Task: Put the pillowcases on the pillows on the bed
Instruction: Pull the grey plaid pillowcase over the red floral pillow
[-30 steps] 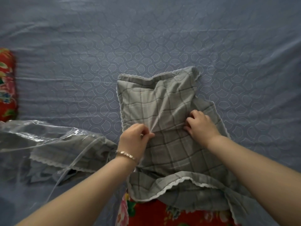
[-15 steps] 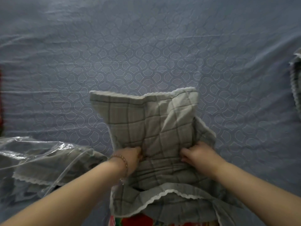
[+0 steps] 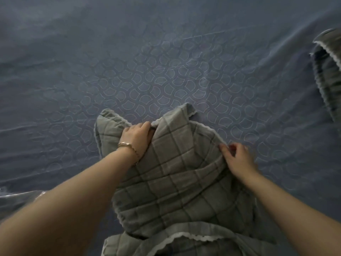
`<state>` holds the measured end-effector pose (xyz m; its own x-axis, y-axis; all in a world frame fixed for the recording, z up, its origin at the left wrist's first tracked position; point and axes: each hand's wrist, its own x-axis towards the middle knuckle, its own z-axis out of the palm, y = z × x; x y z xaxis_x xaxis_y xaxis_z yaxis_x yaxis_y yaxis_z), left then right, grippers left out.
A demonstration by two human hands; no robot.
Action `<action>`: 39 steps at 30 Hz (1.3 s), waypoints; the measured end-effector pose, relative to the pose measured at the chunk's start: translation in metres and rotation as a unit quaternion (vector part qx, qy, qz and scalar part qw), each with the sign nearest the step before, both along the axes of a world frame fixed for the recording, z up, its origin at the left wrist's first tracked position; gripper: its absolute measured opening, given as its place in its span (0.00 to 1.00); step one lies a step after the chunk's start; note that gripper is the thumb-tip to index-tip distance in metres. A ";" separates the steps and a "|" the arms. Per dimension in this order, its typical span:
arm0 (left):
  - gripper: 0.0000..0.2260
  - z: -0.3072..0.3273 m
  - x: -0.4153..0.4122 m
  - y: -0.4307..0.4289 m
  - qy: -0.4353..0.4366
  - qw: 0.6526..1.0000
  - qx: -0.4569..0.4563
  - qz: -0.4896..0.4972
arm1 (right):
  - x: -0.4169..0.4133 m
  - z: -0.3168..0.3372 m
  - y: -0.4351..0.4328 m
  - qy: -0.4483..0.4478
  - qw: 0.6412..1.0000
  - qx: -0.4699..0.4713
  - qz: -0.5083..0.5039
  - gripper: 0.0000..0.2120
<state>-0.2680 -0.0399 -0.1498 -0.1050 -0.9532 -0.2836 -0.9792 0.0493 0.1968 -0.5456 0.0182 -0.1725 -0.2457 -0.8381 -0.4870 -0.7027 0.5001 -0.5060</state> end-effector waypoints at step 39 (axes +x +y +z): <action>0.03 0.045 -0.096 0.119 0.142 0.989 -0.006 -0.045 | -0.015 0.023 0.098 -0.011 0.993 0.120 -0.003 0.16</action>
<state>-0.3643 0.0792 -0.1053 -0.2630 -0.9396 -0.2189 -0.8760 0.1375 0.4623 -0.5611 0.1162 -0.1493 -0.2377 -0.6962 -0.6773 -0.6889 0.6125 -0.3877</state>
